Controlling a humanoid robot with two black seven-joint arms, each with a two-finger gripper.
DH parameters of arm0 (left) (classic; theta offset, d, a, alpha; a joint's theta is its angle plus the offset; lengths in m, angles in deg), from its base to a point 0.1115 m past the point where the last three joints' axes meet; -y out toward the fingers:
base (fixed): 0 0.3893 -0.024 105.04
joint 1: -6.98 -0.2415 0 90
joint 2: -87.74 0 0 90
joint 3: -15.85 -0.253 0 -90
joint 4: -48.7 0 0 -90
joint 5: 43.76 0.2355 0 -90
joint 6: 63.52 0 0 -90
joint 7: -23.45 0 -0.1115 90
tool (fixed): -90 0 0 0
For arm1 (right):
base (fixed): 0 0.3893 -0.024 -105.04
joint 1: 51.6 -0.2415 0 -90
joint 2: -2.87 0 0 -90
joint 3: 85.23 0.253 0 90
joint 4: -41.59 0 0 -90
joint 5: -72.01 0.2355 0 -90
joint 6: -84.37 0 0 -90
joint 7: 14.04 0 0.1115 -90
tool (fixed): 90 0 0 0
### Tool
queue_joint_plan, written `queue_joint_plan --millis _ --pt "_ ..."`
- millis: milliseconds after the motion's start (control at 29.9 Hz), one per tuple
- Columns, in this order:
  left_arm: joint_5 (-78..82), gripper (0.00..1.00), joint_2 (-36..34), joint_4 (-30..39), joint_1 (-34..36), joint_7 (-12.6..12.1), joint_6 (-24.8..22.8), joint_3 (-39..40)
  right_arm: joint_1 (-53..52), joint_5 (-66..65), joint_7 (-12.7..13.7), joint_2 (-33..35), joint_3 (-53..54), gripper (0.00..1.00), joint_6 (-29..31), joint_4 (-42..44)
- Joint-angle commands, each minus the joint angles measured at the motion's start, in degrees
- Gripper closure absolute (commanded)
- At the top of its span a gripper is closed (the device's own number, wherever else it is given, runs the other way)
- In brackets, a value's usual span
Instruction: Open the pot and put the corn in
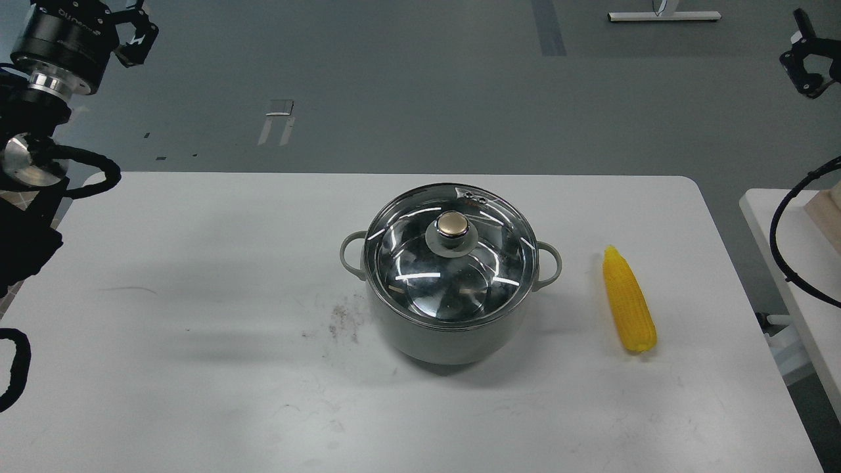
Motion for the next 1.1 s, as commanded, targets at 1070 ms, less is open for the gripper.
queue_joint_plan --millis 1070 --pt "3.0 0.03 -1.1 5.4 1.6 -1.1 0.0 -4.0 0.6 0.0 -0.3 0.7 0.2 0.0 0.0 0.6"
